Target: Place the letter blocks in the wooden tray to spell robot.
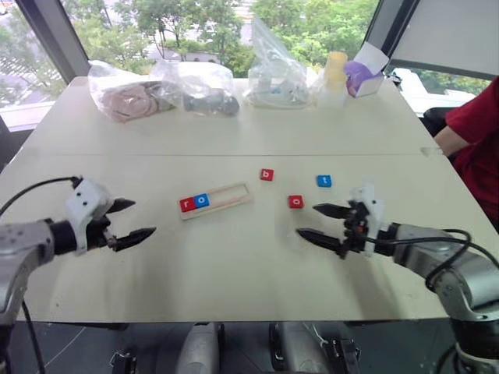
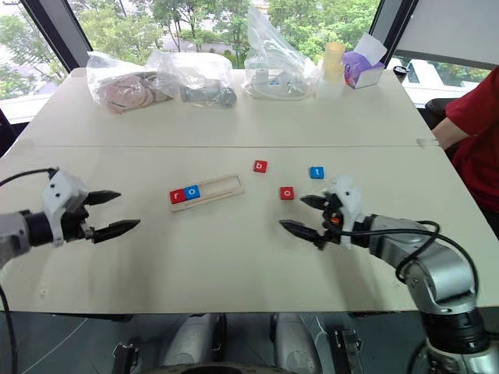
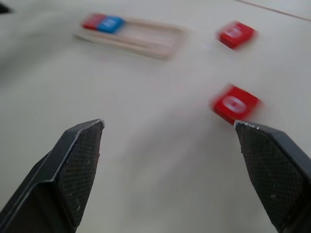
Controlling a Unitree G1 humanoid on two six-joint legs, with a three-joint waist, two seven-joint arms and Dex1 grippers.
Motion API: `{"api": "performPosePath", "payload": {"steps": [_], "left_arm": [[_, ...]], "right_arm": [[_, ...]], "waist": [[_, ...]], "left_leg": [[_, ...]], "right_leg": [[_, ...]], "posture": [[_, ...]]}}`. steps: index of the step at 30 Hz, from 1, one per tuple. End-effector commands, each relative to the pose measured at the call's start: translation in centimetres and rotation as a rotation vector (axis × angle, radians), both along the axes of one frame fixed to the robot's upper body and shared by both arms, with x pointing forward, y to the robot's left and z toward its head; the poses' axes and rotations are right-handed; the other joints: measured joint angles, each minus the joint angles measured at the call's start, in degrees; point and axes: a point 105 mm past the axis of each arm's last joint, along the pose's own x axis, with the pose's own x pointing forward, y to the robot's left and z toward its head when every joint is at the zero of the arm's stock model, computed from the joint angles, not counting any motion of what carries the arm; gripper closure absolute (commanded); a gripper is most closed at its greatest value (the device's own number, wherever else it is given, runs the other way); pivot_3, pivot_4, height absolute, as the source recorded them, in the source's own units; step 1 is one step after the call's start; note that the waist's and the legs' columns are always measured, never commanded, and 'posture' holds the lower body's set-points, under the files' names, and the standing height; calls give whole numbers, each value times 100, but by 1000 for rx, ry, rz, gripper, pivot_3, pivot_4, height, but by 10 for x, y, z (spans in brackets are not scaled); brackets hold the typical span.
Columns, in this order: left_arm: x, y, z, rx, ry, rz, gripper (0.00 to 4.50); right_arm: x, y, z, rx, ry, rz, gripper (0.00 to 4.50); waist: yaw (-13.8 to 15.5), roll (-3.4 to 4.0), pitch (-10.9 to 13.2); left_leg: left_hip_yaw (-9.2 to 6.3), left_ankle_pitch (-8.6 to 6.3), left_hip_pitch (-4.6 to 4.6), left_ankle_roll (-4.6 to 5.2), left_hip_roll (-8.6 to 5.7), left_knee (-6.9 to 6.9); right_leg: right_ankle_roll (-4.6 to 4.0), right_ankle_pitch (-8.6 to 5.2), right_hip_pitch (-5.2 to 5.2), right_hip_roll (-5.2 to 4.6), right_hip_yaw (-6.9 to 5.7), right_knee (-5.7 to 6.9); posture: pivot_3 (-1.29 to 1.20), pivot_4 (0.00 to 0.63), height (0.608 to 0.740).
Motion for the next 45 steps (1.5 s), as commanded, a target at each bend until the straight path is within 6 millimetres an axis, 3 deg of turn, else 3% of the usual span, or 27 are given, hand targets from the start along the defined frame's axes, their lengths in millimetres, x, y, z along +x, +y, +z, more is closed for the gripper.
{"api": "performPosePath", "payload": {"steps": [1,7,11,24,27,29,34,40,45], "left_arm": [[19,-6,-10,53,14,-85,0],[51,-27,-26,50,44,-192,0],[66,-39,-32,51,36,-234,0],[72,-55,-78,128,83,-304,0],[69,-58,-83,93,110,-319,825],[70,-59,-81,75,106,-310,1397],[75,-63,-53,-79,87,-286,1397],[53,-78,-38,133,10,-551,1397],[52,-105,-37,101,17,-656,1397]], "right_arm": [[-11,35,-2,-24,-33,118,57],[2,46,-12,-54,-69,109,57],[-2,50,-12,-44,-76,107,57],[2,40,-15,-33,-101,-11,57],[3,37,-16,-37,-102,-22,0],[4,36,-16,-42,-103,-29,0],[16,16,-17,-51,-78,-154,0],[15,-6,5,92,-91,-308,0],[27,-39,-1,-21,-127,-452,0]], "waist": [[6,2,-1],[16,-2,1],[16,-4,0],[37,13,-24],[36,24,-49],[33,25,-57],[34,27,-59],[18,22,-55],[18,23,-55]], "left_leg": [[1,0,1,0,-1,0],[8,0,-13,1,-12,9],[12,0,-14,1,-13,8],[5,0,3,2,-11,17],[7,1,8,2,-13,22],[6,1,14,2,-12,22],[4,1,12,2,-12,24],[-1,0,-6,2,-11,10],[2,0,-6,3,-13,7]], "right_leg": [[0,0,1,4,0,0],[15,7,-4,8,-3,-1],[27,14,-5,17,-8,4],[28,14,20,20,-13,13],[27,13,28,17,-13,12],[27,13,32,18,-13,12],[27,12,33,19,-13,12],[31,14,10,19,-12,12],[30,13,8,21,-14,12]], "posture": [[0,150,740],[0,150,740],[0,150,740],[0,150,740],[0,150,740],[0,150,740],[0,150,740],[0,150,740],[0,150,740]]}}
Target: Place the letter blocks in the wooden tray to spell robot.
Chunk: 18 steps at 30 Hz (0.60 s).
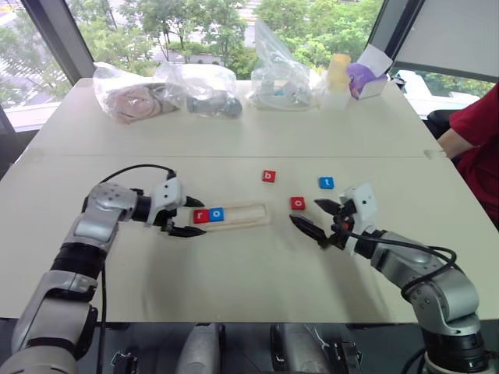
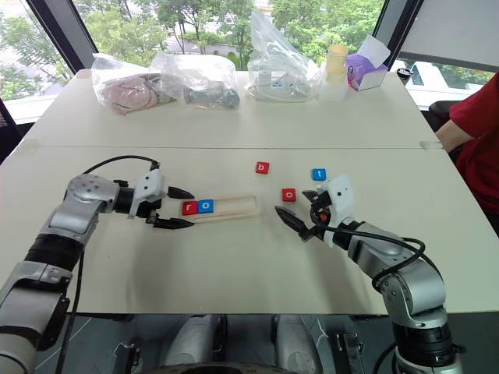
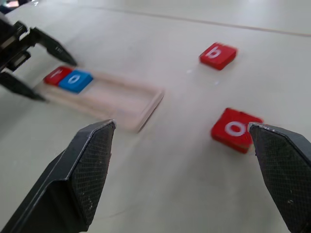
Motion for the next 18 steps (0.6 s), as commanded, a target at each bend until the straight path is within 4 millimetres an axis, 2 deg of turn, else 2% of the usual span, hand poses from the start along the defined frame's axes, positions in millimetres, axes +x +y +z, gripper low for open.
{"api": "performPosePath", "payload": {"steps": [1,6,9,15,18], "left_arm": [[3,-13,5,8,-31,-59,1397],[8,-19,-6,22,-29,-63,1397],[10,-24,-8,9,-37,-66,12],[9,-25,-8,9,-64,-64,12],[3,-20,2,-5,-92,-59,12]], "right_arm": [[6,-16,10,-45,-55,-66,0],[4,-11,12,-49,-66,-51,0],[9,-8,9,-73,-73,-77,0],[14,9,12,-75,-90,-53,0],[37,35,18,-69,-110,-59,0]], "waist": [[-4,0,0],[-43,0,0],[-21,0,0],[-20,0,0],[-96,-1,1]], "left_leg": [[2,0,0,0,-1,2],[4,0,1,1,-1,2],[-1,0,1,1,0,-1],[0,0,0,1,-1,2],[-2,0,2,1,4,2]], "right_leg": [[0,0,0,1,1,0],[1,0,-2,15,4,0],[1,0,-3,18,3,3],[1,0,-3,15,3,3],[0,1,-6,17,6,3]], "posture": [[0,150,740],[0,150,740],[0,150,740],[0,150,740],[0,150,740]]}}
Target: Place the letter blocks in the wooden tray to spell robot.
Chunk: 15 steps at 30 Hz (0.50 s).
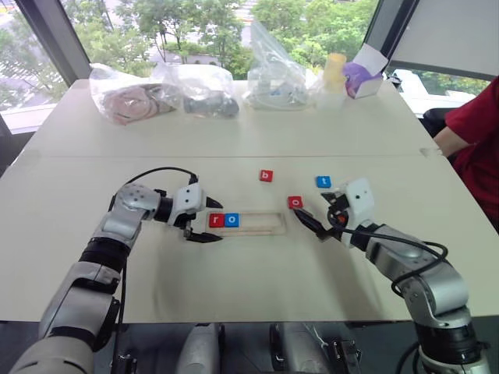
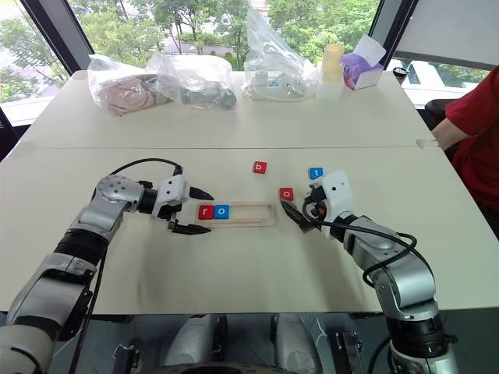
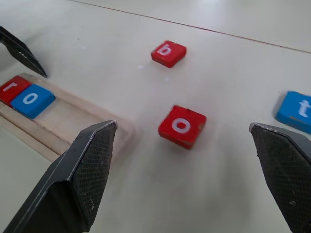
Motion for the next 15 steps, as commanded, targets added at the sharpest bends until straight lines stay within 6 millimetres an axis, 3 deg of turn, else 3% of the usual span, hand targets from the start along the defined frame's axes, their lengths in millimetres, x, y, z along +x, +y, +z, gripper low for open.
{"api": "performPosePath", "payload": {"steps": [1,5,12,15], "left_arm": [[-3,4,18,-16,-57,1,12],[-8,20,31,16,-94,44,12],[-15,32,77,-19,-205,181,12],[-18,32,85,-49,-244,242,12]], "right_arm": [[23,27,14,-10,-61,-4,0],[62,37,6,-3,-22,-133,0],[90,76,1,84,81,-191,0],[100,89,0,79,103,-222,0]], "waist": [[-53,1,1],[-59,-2,0],[-75,1,3],[-117,1,3]], "left_leg": [[0,0,4,0,4,-1],[-2,0,2,0,4,-4],[-4,0,-20,0,3,-10],[-2,0,-20,0,2,-9]], "right_leg": [[-4,3,-5,2,6,4],[-5,2,-9,6,3,14],[-1,3,-39,-16,6,26],[0,4,-39,-20,6,27]], "posture": [[0,150,740],[0,150,740],[0,150,740],[0,150,740]]}}
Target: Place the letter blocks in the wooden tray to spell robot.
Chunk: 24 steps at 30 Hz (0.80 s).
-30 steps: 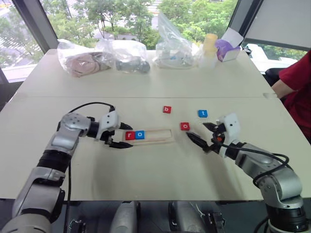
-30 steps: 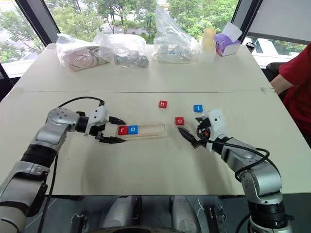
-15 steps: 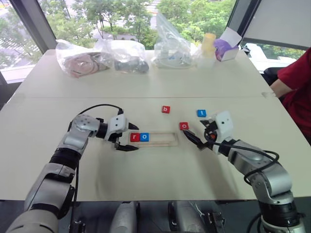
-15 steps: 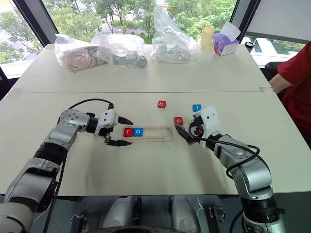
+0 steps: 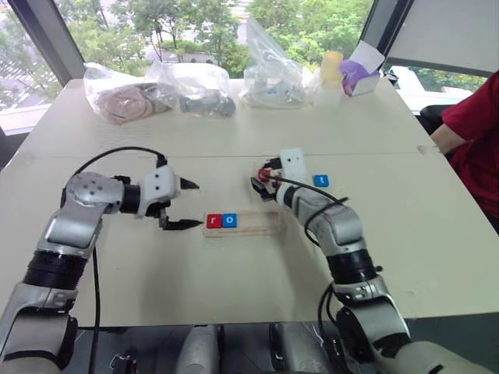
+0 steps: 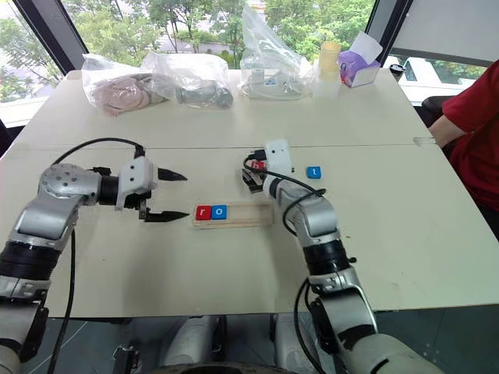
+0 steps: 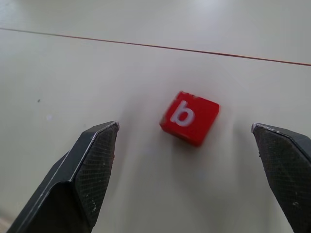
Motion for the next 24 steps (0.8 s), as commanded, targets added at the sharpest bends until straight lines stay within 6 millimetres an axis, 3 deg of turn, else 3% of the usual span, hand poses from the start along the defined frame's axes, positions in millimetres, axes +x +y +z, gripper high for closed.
{"api": "performPosePath", "payload": {"steps": [1,6,14,15,16,21,24], "left_arm": [[-5,-1,16,-37,-70,54,12],[-16,2,13,-53,-71,131,12],[-17,7,10,-61,-89,201,12],[-17,7,9,-61,-90,203,0],[-16,7,10,-65,-92,206,0],[-14,5,11,-72,-103,210,0],[-14,2,12,-74,-108,201,0]], "right_arm": [[11,5,11,-8,-32,-51,0],[10,24,-9,-56,49,-37,0],[13,49,-32,-68,105,-15,0],[14,52,-33,-79,101,-10,530],[16,53,-33,-99,91,-8,753],[20,52,-40,-153,66,2,3236],[27,33,-33,-188,-5,-34,3303]], "waist": [[-24,0,0],[-52,1,0],[-140,-2,-2],[-173,-2,-2],[-200,-2,-2],[-222,-2,-2],[-208,-2,-2]], "left_leg": [[0,0,2,0,0,0],[0,0,2,0,2,-7],[2,0,27,-1,4,-5],[1,1,32,-1,5,-5],[0,1,35,-1,6,-5],[1,1,42,-1,7,-9],[1,1,44,-1,9,-9]], "right_leg": [[0,0,0,0,1,1],[-1,0,-4,3,2,2],[-7,2,10,9,4,13],[-8,3,16,10,4,13],[-9,3,19,11,4,13],[-12,4,21,19,6,13],[-12,4,23,17,7,13]], "posture": [[0,150,740],[0,150,740],[0,150,740],[0,150,740],[0,150,740],[0,150,740],[0,150,740]]}}
